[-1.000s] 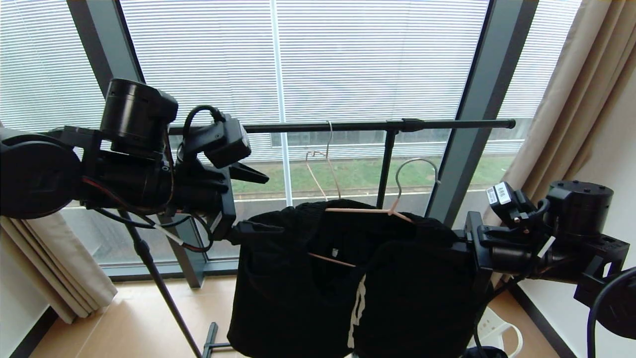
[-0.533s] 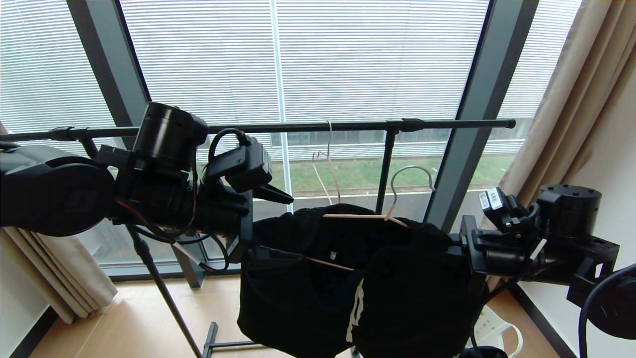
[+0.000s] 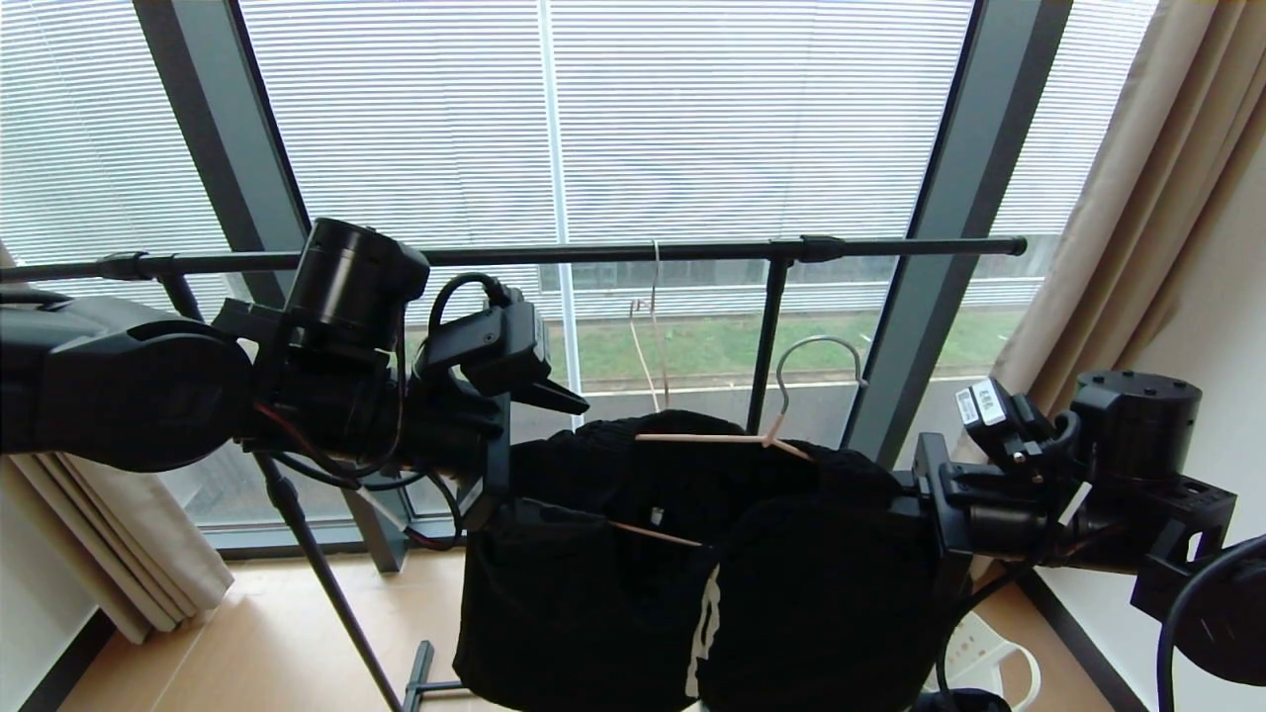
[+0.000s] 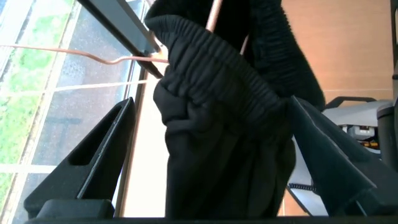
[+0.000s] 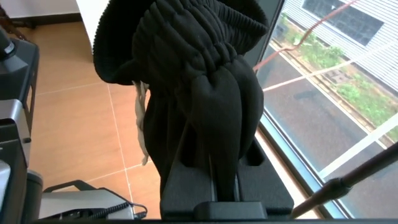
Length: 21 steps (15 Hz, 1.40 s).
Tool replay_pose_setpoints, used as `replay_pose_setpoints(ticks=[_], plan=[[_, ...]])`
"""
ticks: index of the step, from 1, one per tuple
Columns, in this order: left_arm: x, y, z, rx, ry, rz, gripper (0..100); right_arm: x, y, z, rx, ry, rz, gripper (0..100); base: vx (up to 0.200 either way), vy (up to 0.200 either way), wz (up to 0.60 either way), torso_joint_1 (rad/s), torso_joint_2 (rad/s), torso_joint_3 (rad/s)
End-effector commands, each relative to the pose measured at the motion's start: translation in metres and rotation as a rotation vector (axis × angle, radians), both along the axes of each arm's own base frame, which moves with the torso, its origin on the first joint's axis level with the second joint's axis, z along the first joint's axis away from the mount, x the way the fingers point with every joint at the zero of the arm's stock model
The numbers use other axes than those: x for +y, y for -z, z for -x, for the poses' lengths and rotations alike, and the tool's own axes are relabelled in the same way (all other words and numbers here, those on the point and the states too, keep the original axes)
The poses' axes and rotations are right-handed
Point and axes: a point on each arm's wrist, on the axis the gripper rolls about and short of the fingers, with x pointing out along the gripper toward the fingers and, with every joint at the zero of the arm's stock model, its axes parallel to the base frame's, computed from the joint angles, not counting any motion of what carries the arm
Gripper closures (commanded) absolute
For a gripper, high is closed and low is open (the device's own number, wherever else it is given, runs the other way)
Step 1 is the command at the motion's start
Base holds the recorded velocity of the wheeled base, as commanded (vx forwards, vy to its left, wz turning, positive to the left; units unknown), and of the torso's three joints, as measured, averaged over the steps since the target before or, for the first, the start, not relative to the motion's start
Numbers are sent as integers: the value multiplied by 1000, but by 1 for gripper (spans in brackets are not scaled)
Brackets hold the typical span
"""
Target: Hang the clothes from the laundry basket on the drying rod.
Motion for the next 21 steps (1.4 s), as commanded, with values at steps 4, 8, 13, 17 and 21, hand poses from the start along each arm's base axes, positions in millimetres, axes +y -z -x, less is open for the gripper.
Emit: replay_pose_setpoints(ticks=[4,8,13,17,21], plan=[[-3,5,-6,1,-1,0,0,0,-7,8,-19,-65,-21,100,0,0,0,0,0,0],[-6,10,-10,2,-1,1,0,3,-6,15,-53,-94,-31,100,0,0,0,0,0,0],[-10,14,-9,11,6,-8,0,7,-6,17,-87,-112,-39,100,0,0,0,0,0,0],[-10,13,-8,3,-6,-19,100,7,-7,17,-91,-112,-40,100,0,0,0,0,0,0],[-9,13,-7,0,-1,-19,100,6,-6,16,-90,-109,-39,100,0,0,0,0,0,0]])
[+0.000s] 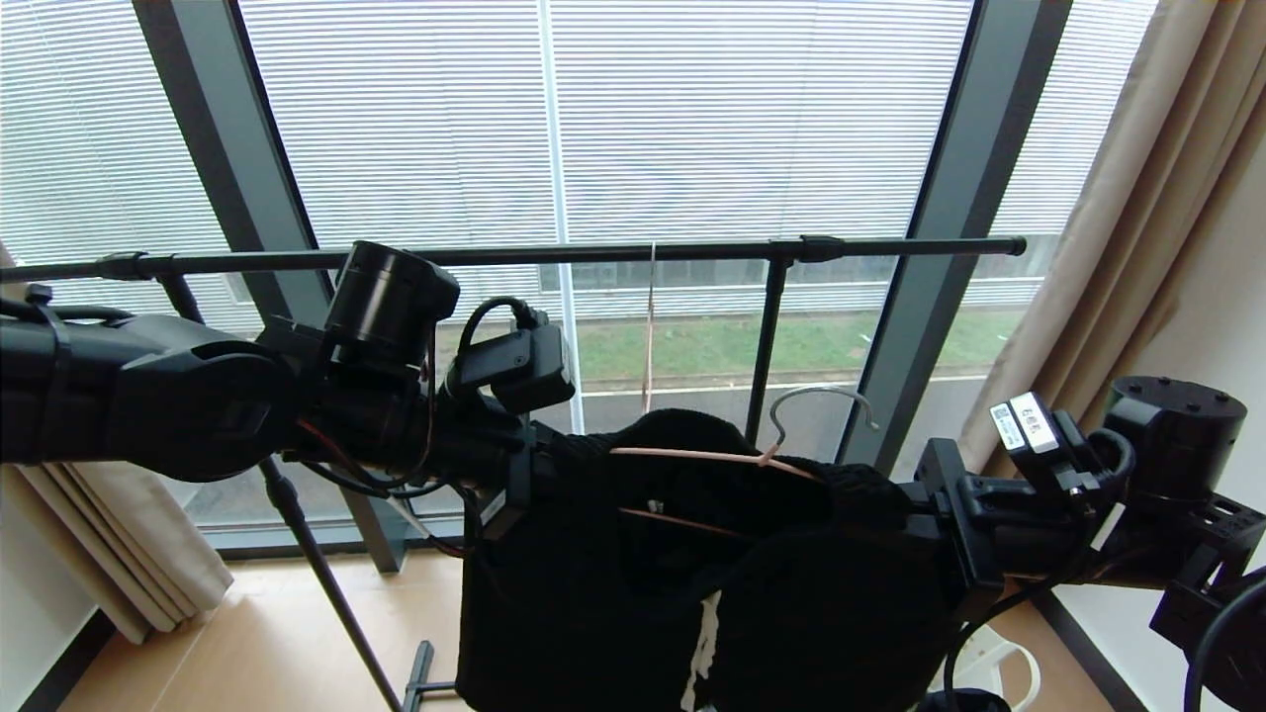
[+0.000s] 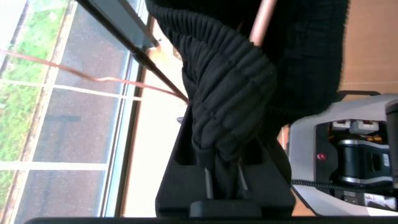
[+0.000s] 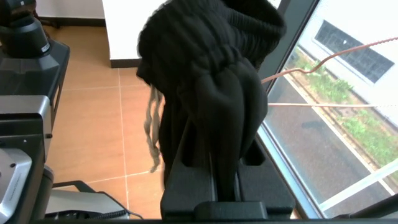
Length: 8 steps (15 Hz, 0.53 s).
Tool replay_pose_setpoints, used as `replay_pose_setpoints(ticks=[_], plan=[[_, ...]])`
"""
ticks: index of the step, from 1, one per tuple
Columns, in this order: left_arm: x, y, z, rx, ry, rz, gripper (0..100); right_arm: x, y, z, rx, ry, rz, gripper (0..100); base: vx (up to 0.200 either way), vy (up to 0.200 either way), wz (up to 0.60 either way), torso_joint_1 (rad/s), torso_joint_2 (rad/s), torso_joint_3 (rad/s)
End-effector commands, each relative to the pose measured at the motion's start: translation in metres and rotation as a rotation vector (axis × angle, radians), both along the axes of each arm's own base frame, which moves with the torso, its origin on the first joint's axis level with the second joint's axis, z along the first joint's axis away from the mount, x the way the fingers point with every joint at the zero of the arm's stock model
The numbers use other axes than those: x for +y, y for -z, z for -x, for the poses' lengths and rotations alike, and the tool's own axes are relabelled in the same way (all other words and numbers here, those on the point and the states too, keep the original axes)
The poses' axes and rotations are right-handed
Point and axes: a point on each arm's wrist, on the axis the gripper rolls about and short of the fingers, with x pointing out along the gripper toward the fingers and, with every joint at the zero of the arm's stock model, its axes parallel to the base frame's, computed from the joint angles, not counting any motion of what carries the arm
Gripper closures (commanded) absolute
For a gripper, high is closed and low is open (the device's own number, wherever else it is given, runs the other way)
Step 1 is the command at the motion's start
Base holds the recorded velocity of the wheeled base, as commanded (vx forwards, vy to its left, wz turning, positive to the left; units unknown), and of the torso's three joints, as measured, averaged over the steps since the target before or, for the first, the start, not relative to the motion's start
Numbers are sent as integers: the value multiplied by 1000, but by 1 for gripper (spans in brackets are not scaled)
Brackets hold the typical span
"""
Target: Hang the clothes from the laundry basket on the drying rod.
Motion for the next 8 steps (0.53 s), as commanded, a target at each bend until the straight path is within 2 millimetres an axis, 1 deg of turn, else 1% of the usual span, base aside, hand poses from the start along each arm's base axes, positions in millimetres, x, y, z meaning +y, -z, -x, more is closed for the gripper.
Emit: replay_pose_setpoints(ticks=[1,2,4,8], plan=[[0,0,1,-3,0,2,100,0,1,0,7,-1,1,100,0,0,0,0,0,0],[2,-4,5,-12,0,7,100,1,1,-1,8,0,0,100,0,0,0,0,0,0],[4,-5,9,-12,0,7,100,-1,1,-2,8,6,0,100,0,0,0,0,0,0],[6,-6,12,-13,-3,8,100,-2,3,-2,18,10,2,100,0,0,0,0,0,0]])
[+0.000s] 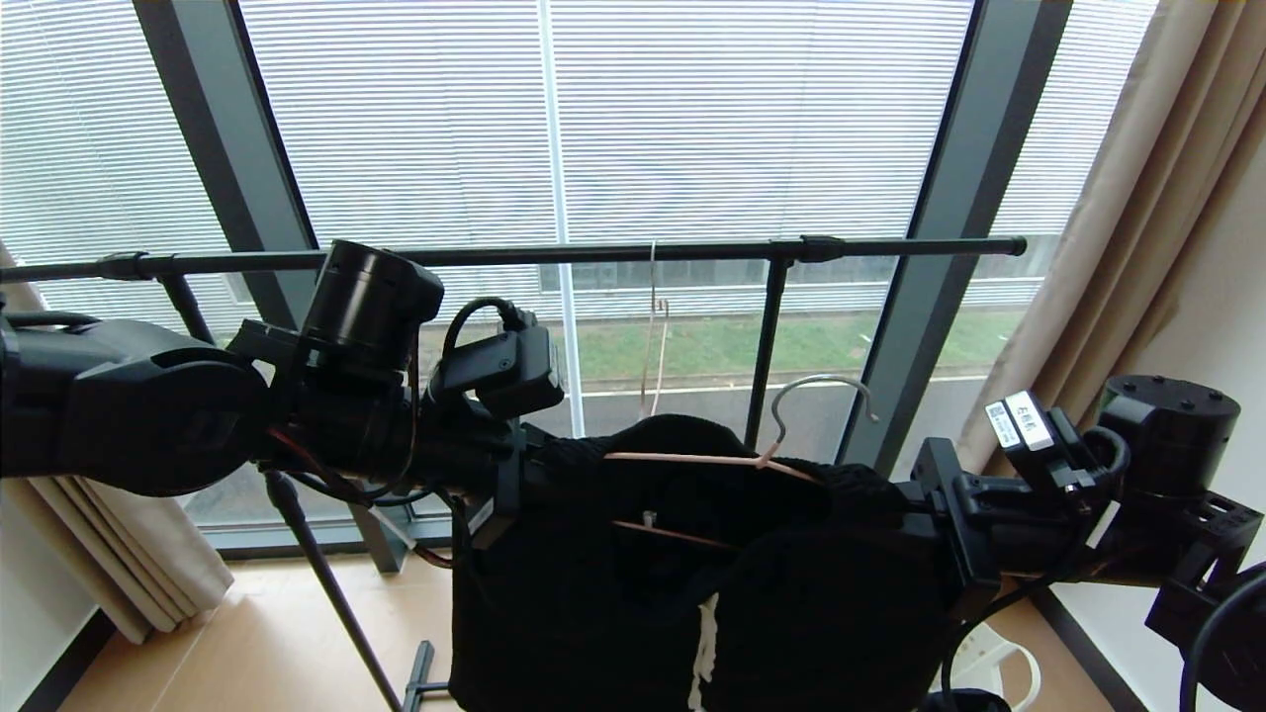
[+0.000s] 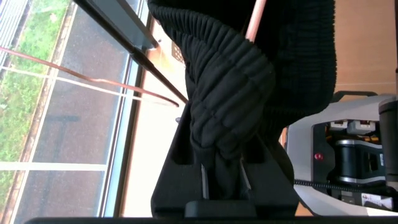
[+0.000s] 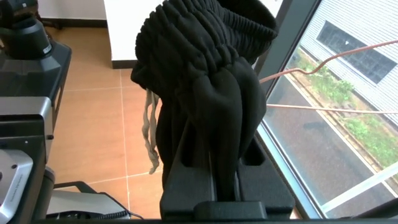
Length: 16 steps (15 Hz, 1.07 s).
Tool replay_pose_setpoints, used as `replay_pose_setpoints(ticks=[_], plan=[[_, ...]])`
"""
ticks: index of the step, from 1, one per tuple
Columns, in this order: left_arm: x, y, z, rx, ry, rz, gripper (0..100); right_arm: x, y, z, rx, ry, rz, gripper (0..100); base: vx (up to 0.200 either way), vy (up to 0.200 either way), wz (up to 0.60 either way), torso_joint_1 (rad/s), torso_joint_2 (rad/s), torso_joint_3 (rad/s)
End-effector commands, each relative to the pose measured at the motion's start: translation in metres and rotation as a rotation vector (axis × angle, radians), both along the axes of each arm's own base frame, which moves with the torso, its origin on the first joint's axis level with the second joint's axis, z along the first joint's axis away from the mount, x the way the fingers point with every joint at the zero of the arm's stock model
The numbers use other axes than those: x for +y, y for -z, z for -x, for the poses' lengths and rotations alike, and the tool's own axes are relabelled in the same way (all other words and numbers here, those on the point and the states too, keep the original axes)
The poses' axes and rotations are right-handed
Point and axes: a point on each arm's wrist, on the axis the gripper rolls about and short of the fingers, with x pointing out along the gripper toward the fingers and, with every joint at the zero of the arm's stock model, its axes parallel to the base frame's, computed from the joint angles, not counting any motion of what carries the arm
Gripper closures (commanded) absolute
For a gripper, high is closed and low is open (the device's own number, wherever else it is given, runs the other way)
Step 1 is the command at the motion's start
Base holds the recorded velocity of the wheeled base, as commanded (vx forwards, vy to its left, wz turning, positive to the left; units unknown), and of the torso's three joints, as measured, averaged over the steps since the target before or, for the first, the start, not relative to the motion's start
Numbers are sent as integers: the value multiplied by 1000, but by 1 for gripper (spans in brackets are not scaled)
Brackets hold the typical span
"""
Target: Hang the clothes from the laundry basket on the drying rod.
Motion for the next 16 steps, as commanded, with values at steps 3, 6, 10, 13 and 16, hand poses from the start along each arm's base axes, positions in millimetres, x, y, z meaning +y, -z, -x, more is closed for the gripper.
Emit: replay_pose_setpoints(ticks=[3,6,10,13,16], plan=[[3,-6,3,-13,-7,9,100,-4,6,-3,14,18,9,0,0,0,0,0,0,0],[10,-11,6,-16,-29,19,100,-12,11,-9,-28,45,27,0,0,0,0,0,0,0],[19,-8,11,1,-51,16,100,-21,8,-14,-42,79,25,0,0,0,0,0,0,0],[28,-10,14,-3,-71,19,100,-30,6,-19,-54,114,23,0,0,0,0,0,0,0],[37,-12,23,-5,-93,22,100,-31,10,-22,-40,117,25,0,0,0,0,0,0,0]])
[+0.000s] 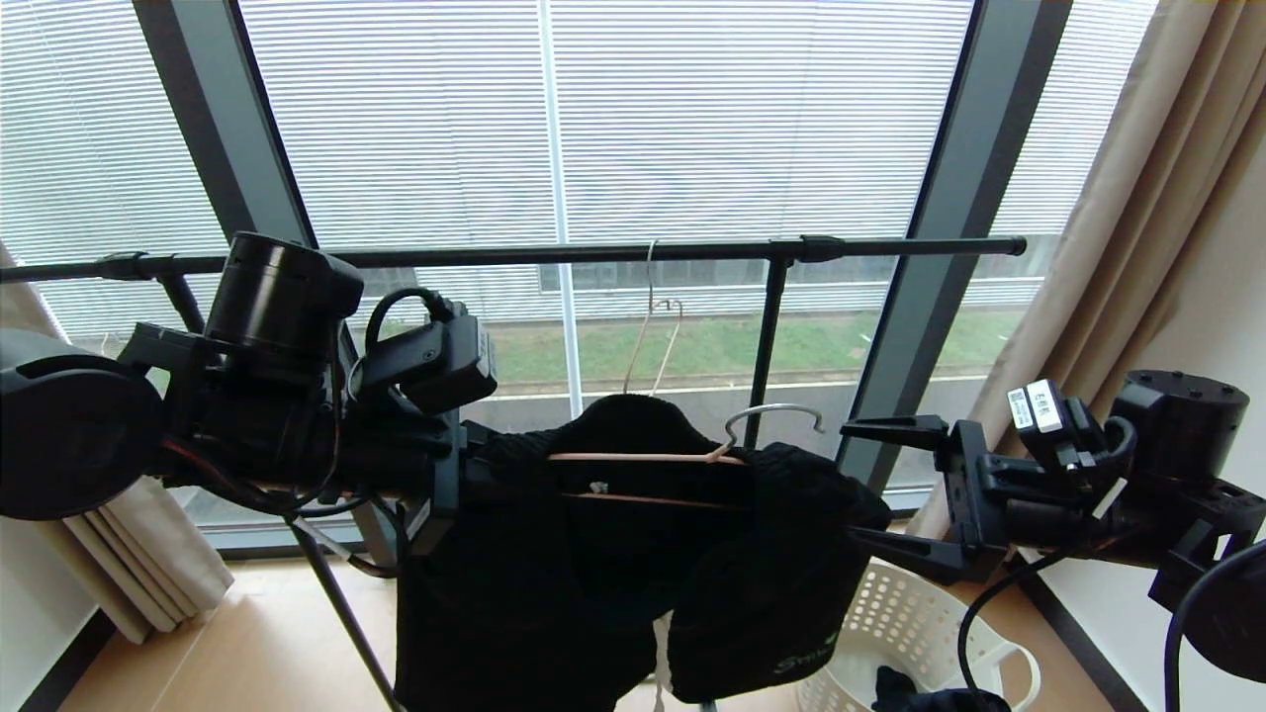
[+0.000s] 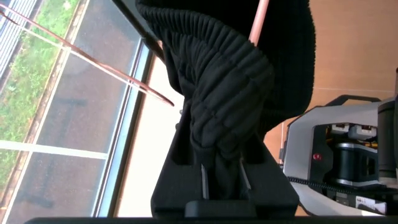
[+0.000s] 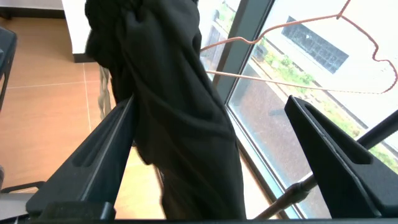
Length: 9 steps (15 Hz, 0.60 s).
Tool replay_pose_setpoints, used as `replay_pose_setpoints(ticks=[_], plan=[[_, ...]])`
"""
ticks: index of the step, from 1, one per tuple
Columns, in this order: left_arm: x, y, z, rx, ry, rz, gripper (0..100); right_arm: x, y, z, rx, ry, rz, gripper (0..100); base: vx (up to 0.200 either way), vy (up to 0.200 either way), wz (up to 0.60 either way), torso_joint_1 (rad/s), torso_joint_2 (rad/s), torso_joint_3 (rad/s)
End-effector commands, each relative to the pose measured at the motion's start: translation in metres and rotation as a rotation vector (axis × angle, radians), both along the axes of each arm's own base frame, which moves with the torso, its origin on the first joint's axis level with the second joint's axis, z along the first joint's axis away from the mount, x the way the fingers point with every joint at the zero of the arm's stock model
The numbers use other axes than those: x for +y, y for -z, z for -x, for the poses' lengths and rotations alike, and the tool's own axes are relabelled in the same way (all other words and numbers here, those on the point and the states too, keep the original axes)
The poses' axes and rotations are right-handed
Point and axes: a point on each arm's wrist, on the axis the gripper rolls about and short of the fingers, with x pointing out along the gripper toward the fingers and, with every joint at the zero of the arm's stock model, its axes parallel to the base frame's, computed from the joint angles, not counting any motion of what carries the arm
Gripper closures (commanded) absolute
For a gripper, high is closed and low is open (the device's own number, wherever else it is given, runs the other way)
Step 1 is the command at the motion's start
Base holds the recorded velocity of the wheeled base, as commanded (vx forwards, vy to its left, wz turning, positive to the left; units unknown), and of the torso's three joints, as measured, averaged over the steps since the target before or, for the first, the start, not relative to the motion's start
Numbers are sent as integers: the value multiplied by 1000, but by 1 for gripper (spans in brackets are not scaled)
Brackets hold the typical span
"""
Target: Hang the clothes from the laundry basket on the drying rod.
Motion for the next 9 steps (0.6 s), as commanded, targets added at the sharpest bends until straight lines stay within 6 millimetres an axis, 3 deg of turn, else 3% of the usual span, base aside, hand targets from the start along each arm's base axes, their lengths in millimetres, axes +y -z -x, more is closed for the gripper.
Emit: replay_pose_setpoints(ticks=[1,9], plan=[[6,-4,5,-7,-17,6,100,0,3,-2,9,1,1,0,0,0,0,0,0,0],[18,-10,16,131,-100,105,100,-3,10,-9,32,13,4,0,0,0,0,0,0,0]])
